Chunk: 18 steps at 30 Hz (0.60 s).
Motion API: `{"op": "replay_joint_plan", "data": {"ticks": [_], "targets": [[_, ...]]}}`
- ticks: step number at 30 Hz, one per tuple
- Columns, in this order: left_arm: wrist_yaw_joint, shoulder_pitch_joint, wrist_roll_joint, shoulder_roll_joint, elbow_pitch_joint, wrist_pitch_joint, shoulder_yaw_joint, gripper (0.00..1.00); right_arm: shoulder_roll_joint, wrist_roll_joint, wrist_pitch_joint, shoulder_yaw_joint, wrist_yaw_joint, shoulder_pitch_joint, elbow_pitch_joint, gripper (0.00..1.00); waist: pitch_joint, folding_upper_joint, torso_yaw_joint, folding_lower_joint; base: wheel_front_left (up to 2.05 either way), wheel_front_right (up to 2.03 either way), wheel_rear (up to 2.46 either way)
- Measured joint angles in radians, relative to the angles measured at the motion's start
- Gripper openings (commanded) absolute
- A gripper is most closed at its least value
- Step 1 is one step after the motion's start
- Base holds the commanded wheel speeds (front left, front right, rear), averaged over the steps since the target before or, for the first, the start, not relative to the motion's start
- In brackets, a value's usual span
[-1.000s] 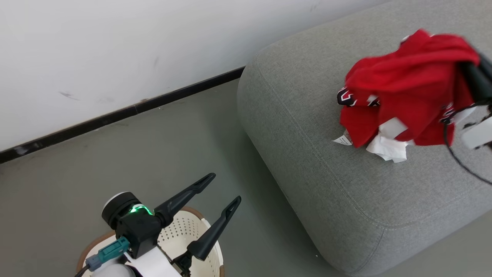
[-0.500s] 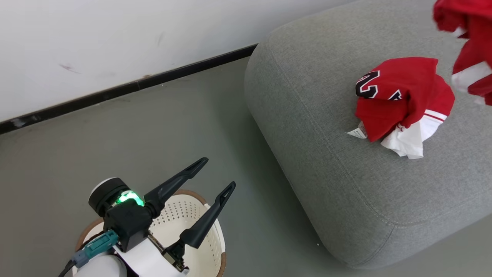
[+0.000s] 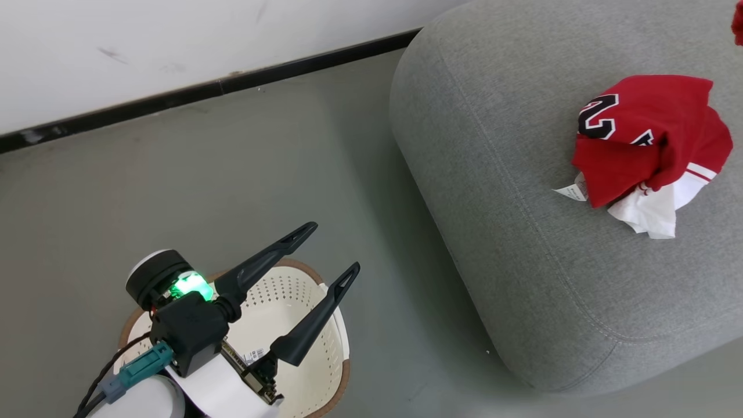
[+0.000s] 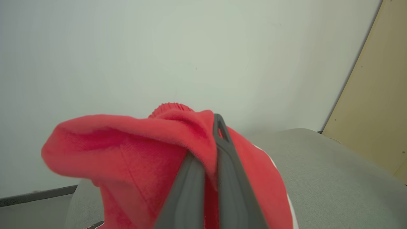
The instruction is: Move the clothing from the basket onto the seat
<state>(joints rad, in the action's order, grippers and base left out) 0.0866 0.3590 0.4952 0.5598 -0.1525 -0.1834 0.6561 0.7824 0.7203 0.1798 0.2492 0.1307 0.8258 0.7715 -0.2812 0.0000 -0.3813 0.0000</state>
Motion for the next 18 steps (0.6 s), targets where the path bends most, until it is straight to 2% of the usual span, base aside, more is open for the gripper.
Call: {"op": "replay_joint_plan", "data": {"ticks": [4, 10, 18], "targets": [[0.0, 0.018, -0.006, 0.003, -0.014, 0.012, -0.001, 1.0, -0.02, -0.007, 0.021, -0.015, 0.0, 0.0, 0.043, 0.0, -0.023, 0.0, 0.013, 0.0, 0.0, 0.0, 0.0], [0.0, 0.04, -0.009, 0.002, -0.023, 0.025, -0.001, 1.0, -0.101, -0.009, 0.039, -0.009, 0.0, -0.005, 0.078, 0.0, -0.056, 0.0, 0.031, 0.0, 0.0, 0.0, 0.0], [0.001, 0.073, -0.016, -0.003, -0.03, 0.031, 0.009, 1.0, -0.171, -0.021, 0.051, -0.005, 0.0, -0.049, 0.133, 0.0, -0.097, 0.0, 0.049, 0.0, 0.0, 0.0, 0.0]]}}
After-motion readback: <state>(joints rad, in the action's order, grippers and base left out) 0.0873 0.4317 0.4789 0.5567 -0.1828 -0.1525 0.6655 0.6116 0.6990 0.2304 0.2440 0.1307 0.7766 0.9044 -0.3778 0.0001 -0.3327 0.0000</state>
